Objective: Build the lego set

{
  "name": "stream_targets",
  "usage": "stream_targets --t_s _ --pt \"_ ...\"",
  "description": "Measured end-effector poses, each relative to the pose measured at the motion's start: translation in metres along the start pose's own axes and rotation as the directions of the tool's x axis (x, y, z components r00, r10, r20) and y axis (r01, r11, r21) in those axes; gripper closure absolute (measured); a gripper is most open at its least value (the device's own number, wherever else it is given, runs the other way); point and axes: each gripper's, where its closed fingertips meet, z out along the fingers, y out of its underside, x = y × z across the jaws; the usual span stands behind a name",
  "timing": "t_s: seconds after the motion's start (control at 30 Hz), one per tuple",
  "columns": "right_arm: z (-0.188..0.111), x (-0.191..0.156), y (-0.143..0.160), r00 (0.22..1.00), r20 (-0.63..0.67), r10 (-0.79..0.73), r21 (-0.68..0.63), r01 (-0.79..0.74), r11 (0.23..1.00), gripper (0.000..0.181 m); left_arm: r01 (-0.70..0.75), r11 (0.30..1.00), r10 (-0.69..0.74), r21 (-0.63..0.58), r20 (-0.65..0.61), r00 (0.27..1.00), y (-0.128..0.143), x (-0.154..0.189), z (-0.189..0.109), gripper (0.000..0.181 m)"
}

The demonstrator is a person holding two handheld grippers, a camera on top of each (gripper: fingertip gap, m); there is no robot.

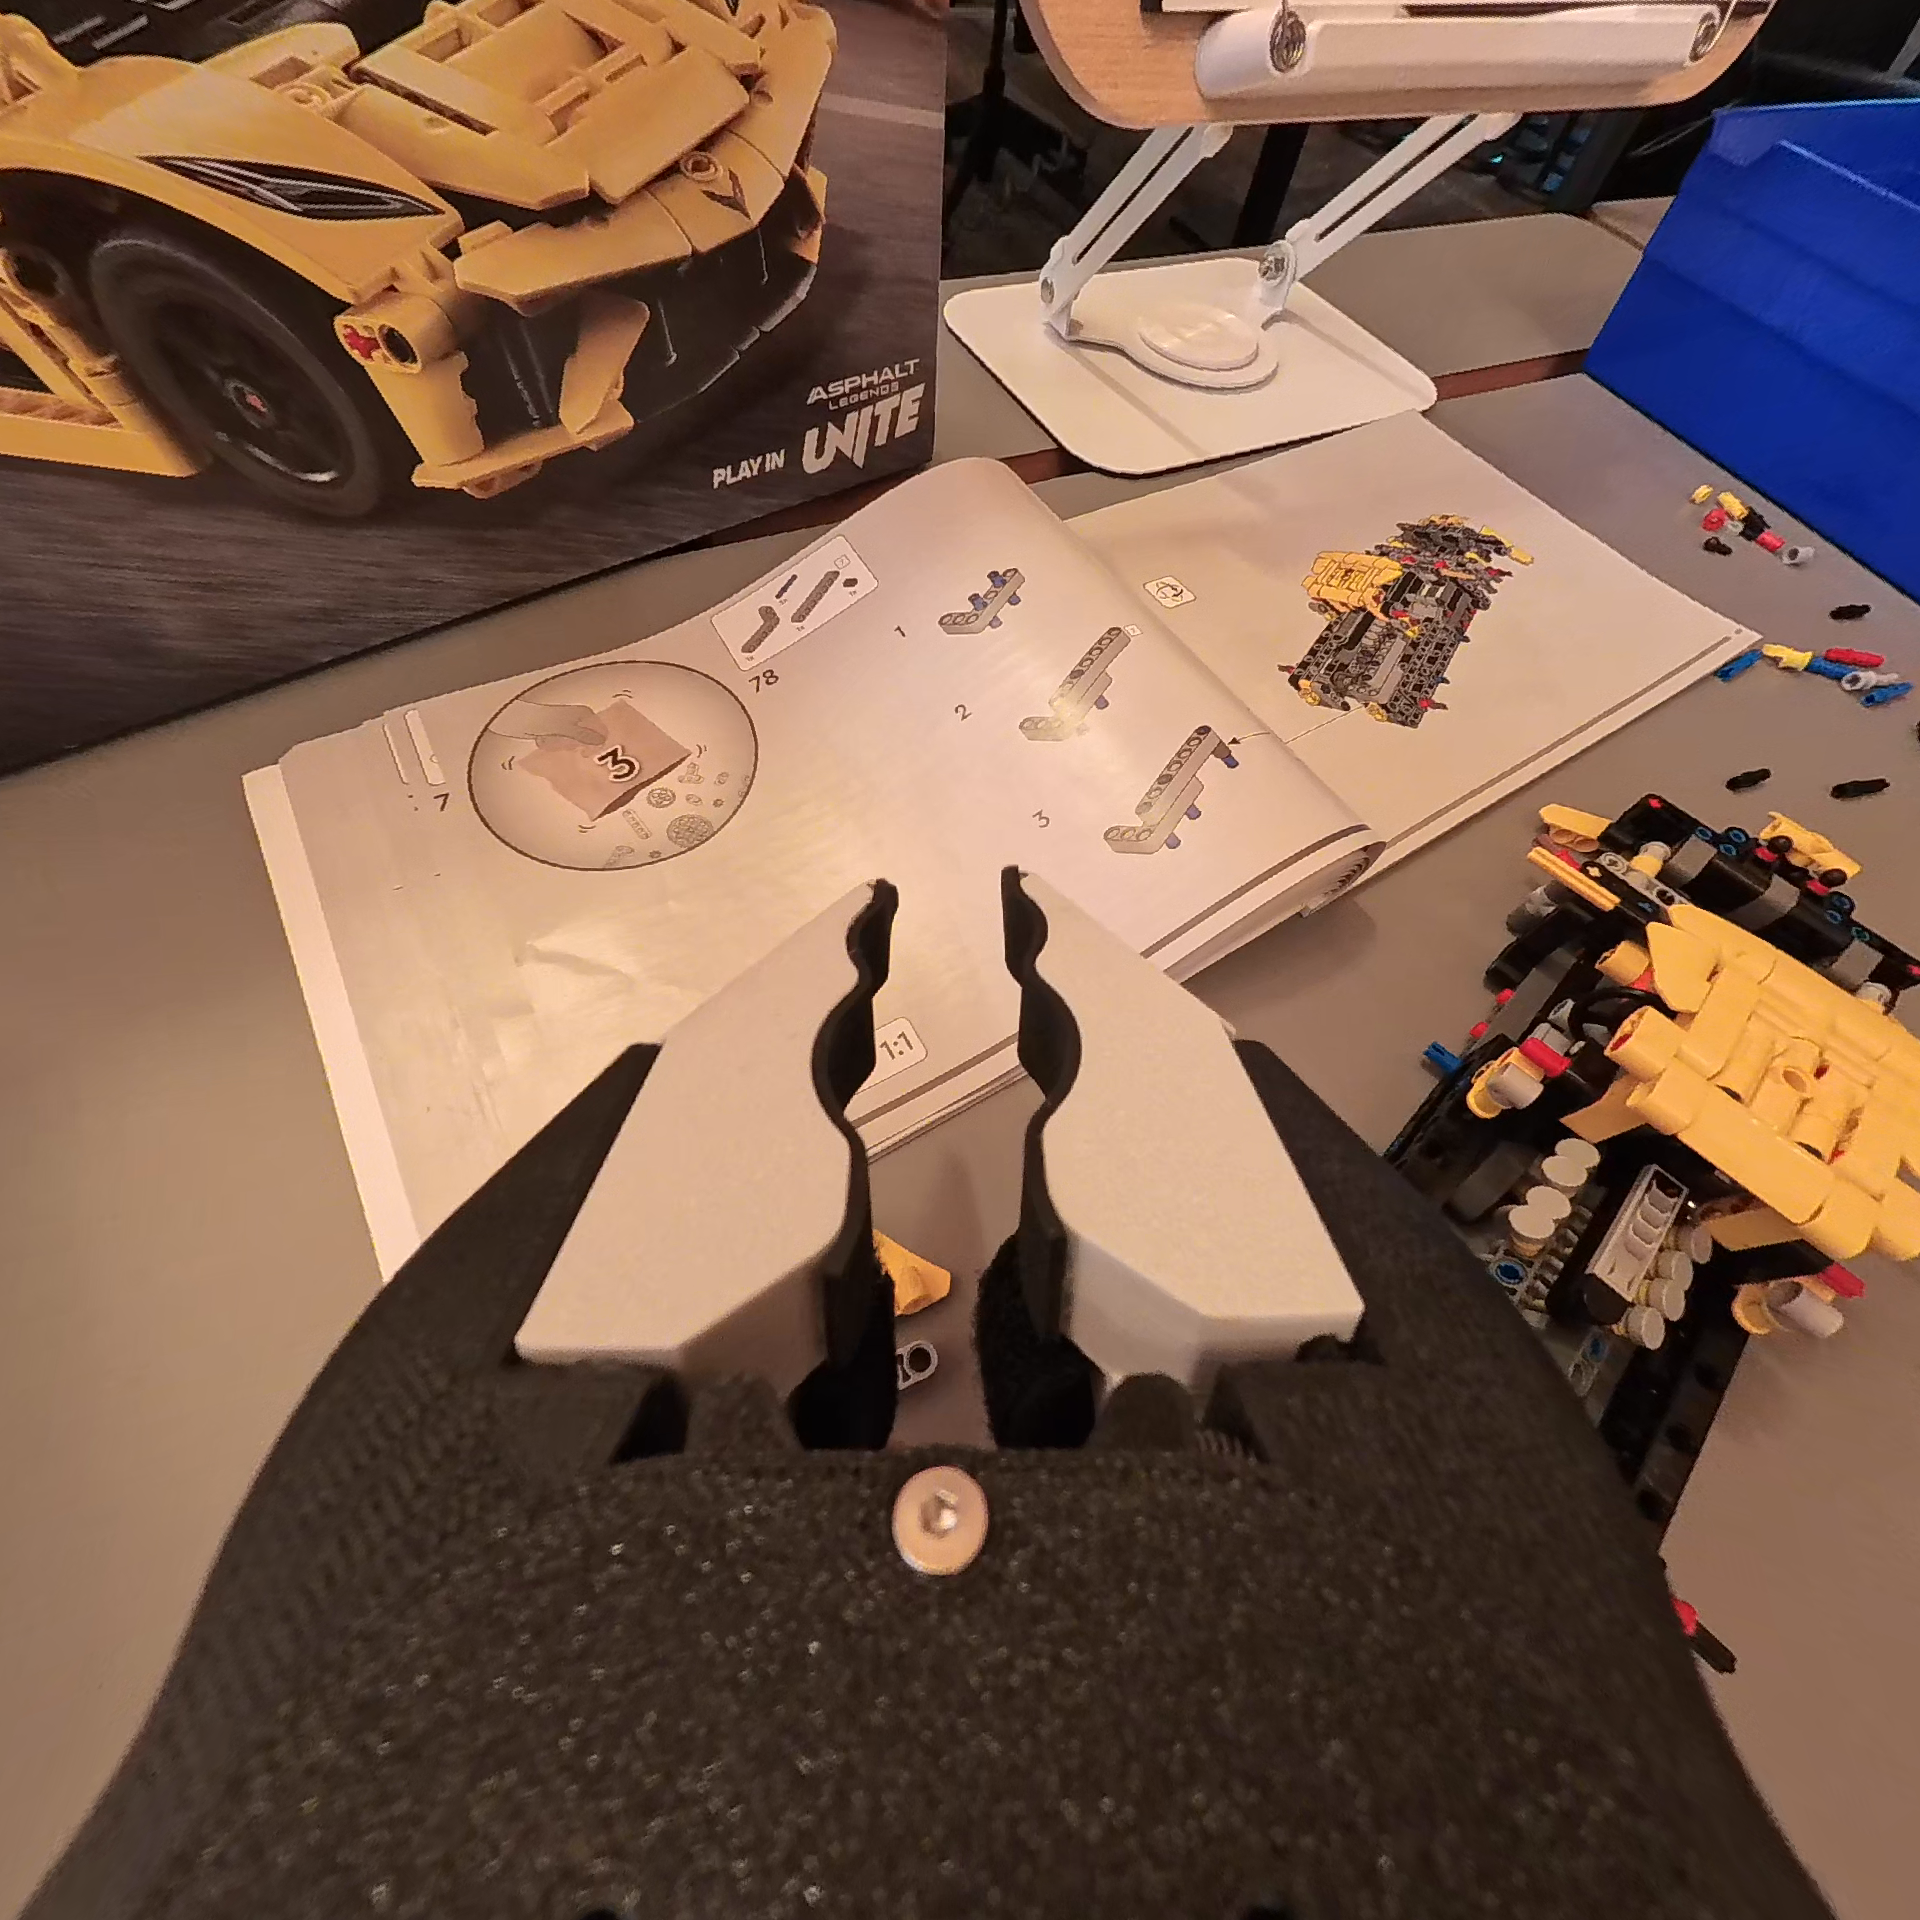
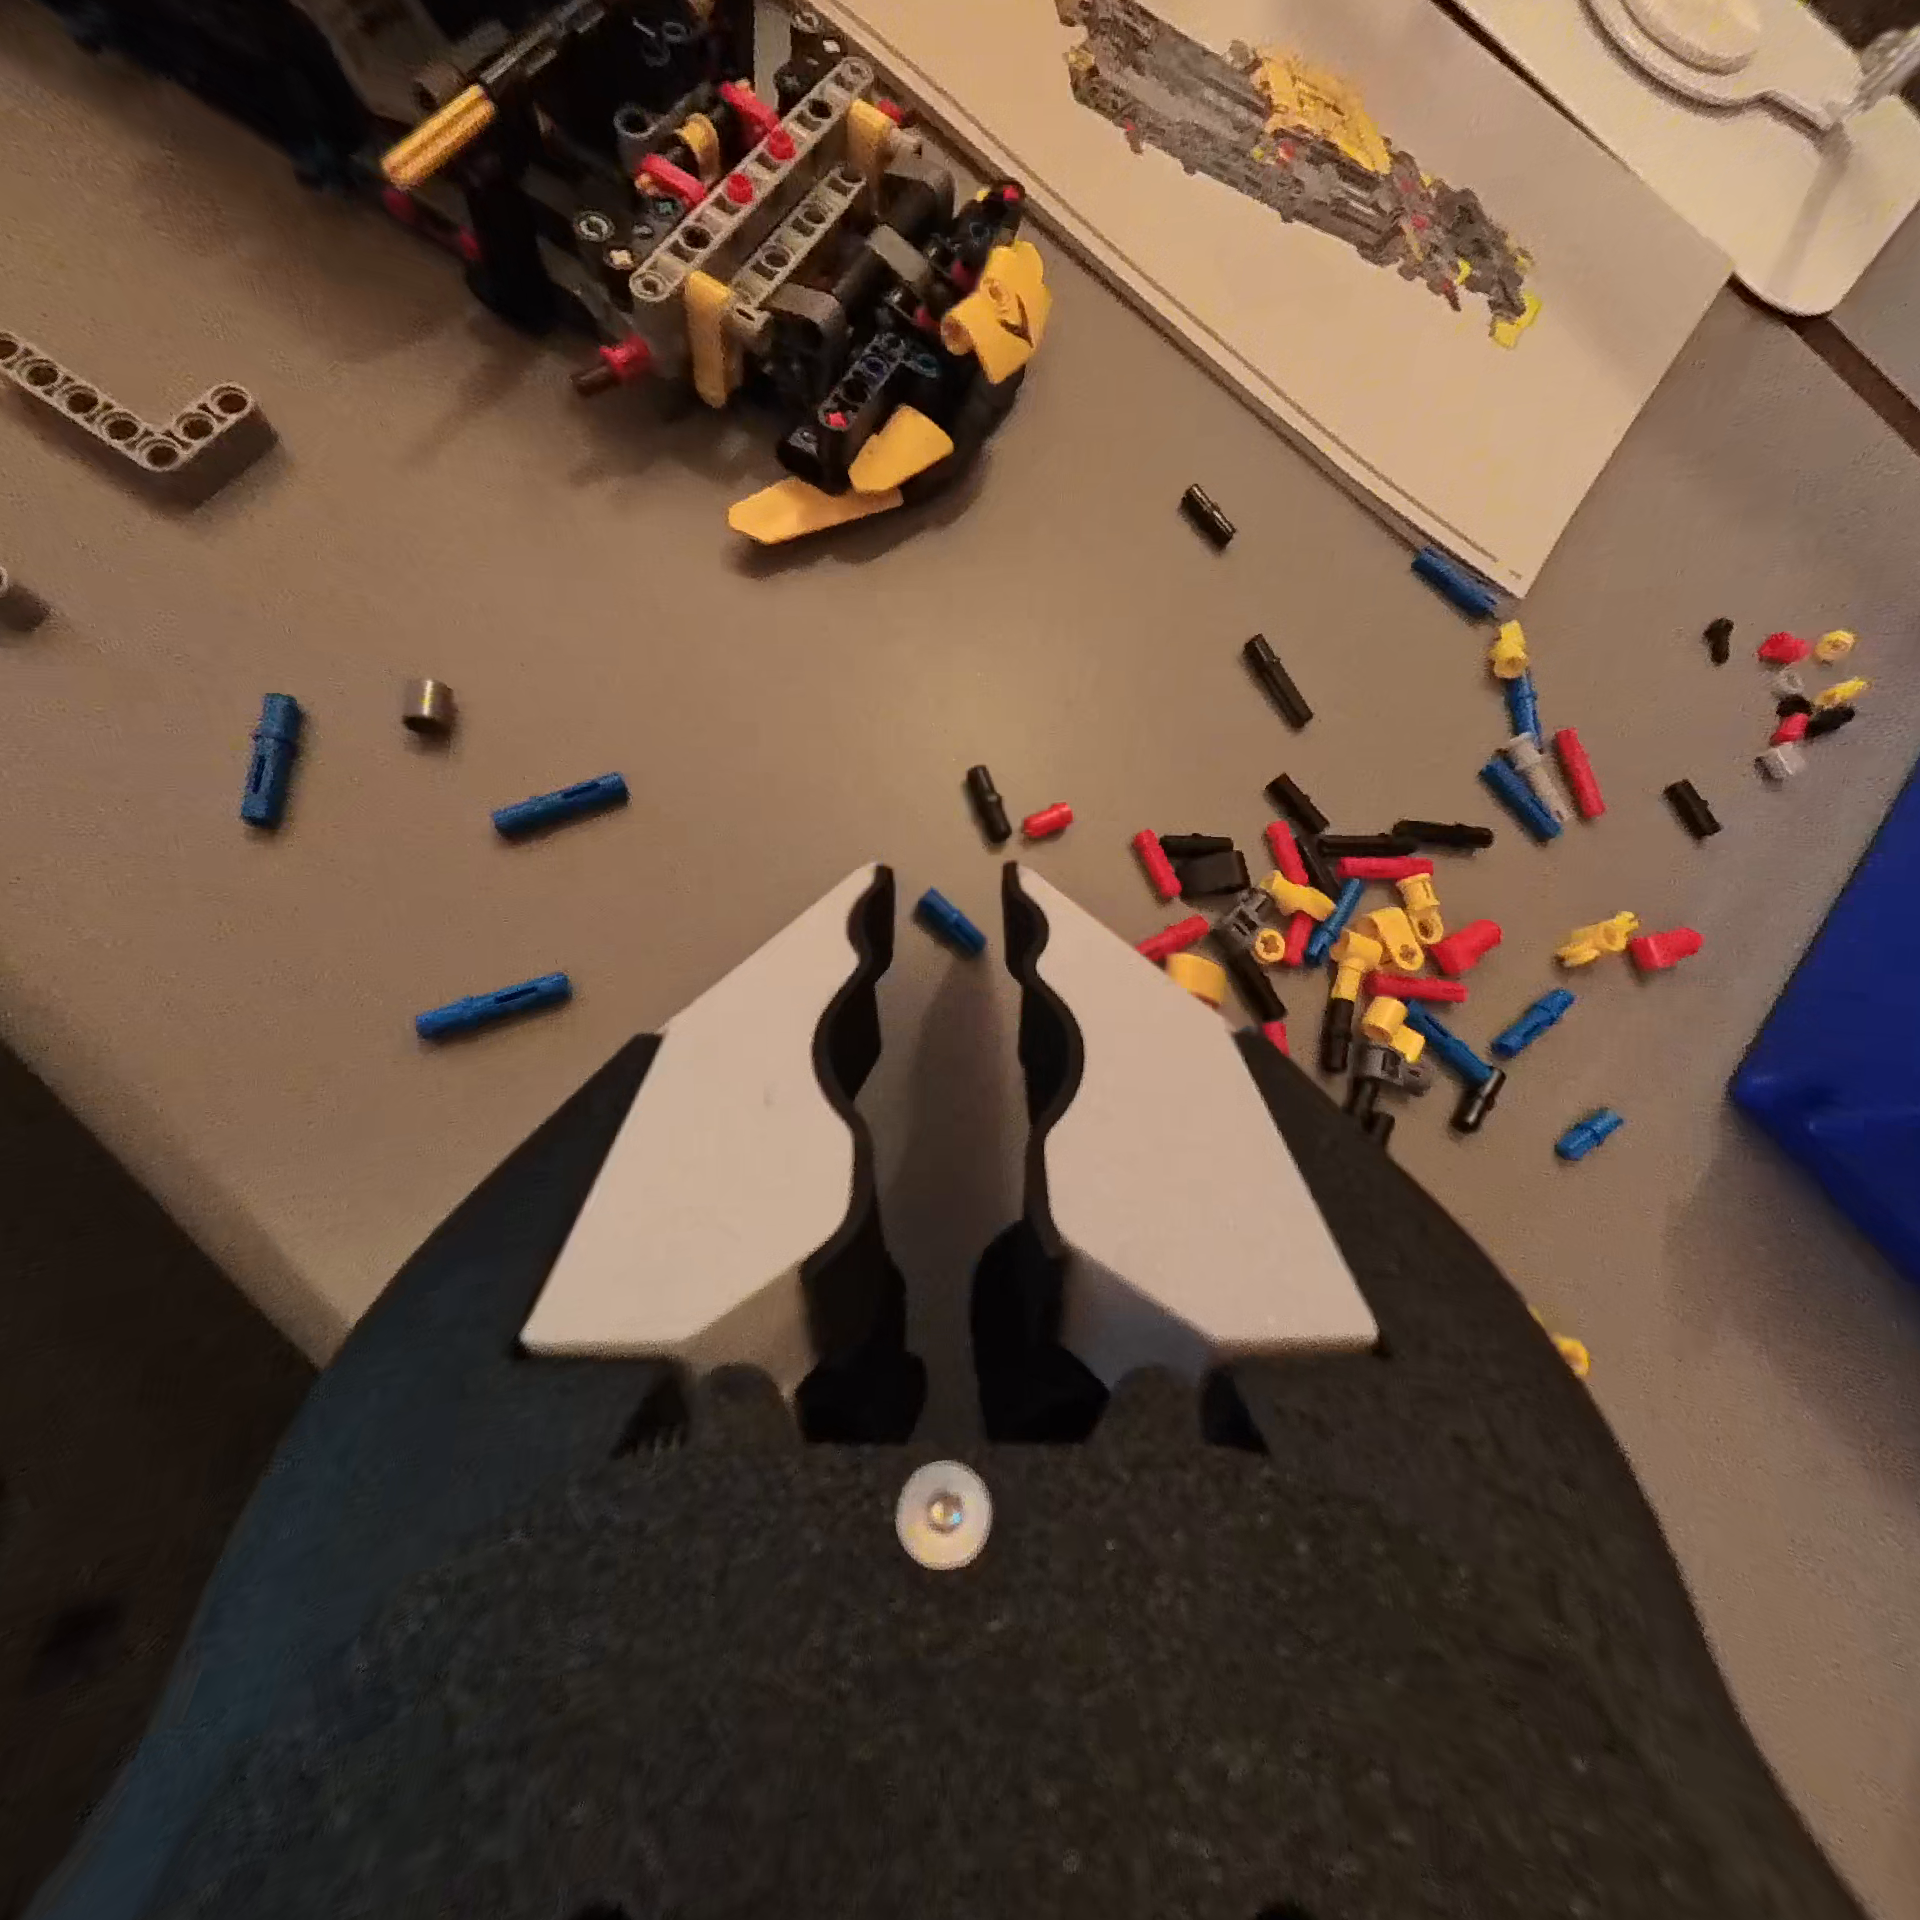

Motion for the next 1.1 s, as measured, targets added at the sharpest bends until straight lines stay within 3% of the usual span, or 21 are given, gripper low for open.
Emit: stream_targets --t_s 0.1,0.27,0.47,0.6,0.77,1.03,1.1 --pt "0.008 0.004 0.003 1.0 -0.006 0.017 -0.018 -0.017 1.0 0.164 -0.001 1.0 0.001 -0.001 0.0 1.0 0.0 0.0 0.0 0.16" --pt "0.0 0.036 0.02 0.99 -0.139 -0.021 -0.073 0.011 0.997 0.175 0.003 1.0 -0.003 0.001 0.002 1.0 0.0 -0.002 0.0 0.16" --pt "0.021 0.005 -0.014 0.999 0.007 0.039 -0.004 -0.039 0.999 0.154 -0.008 1.0 0.008 -0.007 0.003 1.0 0.001 0.0 0.001 0.16" --pt "0.034 0.001 -0.025 0.999 0.011 0.044 0.013 -0.044 0.999 0.166 -0.006 1.0 0.006 -0.011 0.005 1.0 0.003 -0.002 0.001 0.16" --pt "0.034 0.01 -0.014 1.0 -0.027 0.012 -0.043 -0.013 0.999 0.176 -0.003 1.0 0.003 -0.008 0.005 1.0 0.002 -0.002 0.001 0.16" --pt "0.011 0.056 0.02 0.989 -0.129 0.069 -0.085 -0.081 0.993 0.177 -0.01 1.0 0.01 -0.004 0.004 1.0 0.001 -0.001 0.0 0.16" --pt "0.01 0.061 0.019 0.987 -0.141 0.077 -0.075 -0.088 0.993 0.17 -0.012 1.0 0.012 -0.007 0.004 1.0 0.001 0.0 0.001 0.16"
